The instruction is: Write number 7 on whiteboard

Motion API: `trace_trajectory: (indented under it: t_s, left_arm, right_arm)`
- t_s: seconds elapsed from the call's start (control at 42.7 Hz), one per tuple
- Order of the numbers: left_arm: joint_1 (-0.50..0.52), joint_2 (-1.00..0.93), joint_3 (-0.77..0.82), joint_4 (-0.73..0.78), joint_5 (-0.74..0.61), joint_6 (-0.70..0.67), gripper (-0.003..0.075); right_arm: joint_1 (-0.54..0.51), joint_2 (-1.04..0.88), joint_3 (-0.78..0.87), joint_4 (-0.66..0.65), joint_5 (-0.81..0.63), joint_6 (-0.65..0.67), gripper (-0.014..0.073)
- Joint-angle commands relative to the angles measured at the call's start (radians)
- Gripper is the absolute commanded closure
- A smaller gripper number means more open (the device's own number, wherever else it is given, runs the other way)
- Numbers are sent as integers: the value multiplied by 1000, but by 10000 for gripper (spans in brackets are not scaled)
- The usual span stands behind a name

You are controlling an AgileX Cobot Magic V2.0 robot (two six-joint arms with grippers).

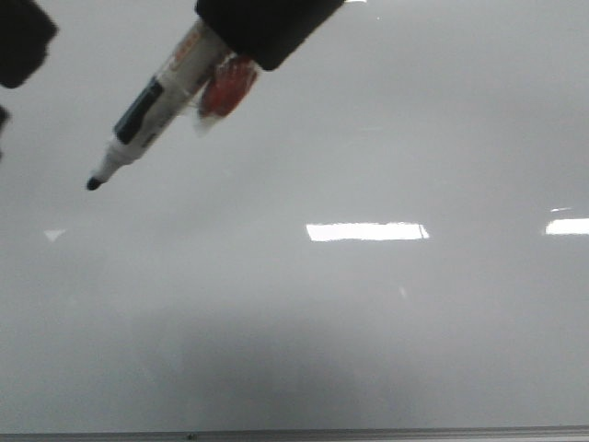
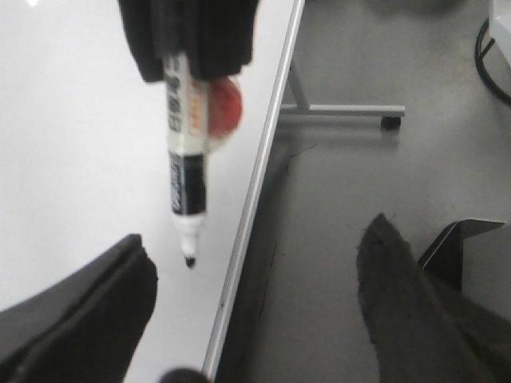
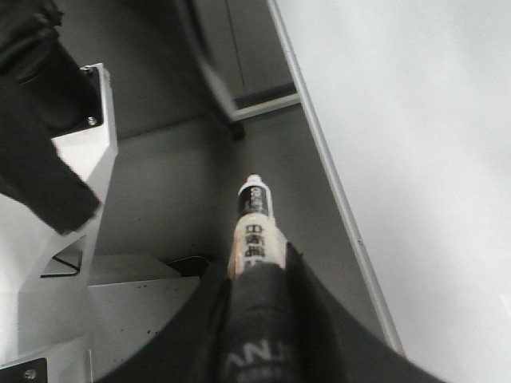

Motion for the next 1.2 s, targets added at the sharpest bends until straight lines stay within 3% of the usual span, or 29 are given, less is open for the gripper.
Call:
trace_trajectory:
  t_s: [0.0,0.281,0.445,0.773,0.867,1.172]
  left_arm:
    - [-7,-106,23,-17,-64,-63,309]
    - [-7,-434,194,-58,-58,-133,733]
    - [-7,-505,219,-72,-58,-133,741]
    - [-7,-508,219,-79,-64,-133,741]
    - [-7,-508,219,-79,-64,-133,741]
    - [-7,-508,219,-79,-64,-133,741]
  right_arm:
    - [-47,-23,-15,39,-41,-11,662]
    - [-123,-24,40,78,-197,-11,662]
    - [-123,-24,88,139,-324,-11,662]
    - [-123,-24,88,142,-333,-11,662]
    - [-123,-12,83,180,-392,-10,662]
    - [-123,210,-135,185,-431,-10,662]
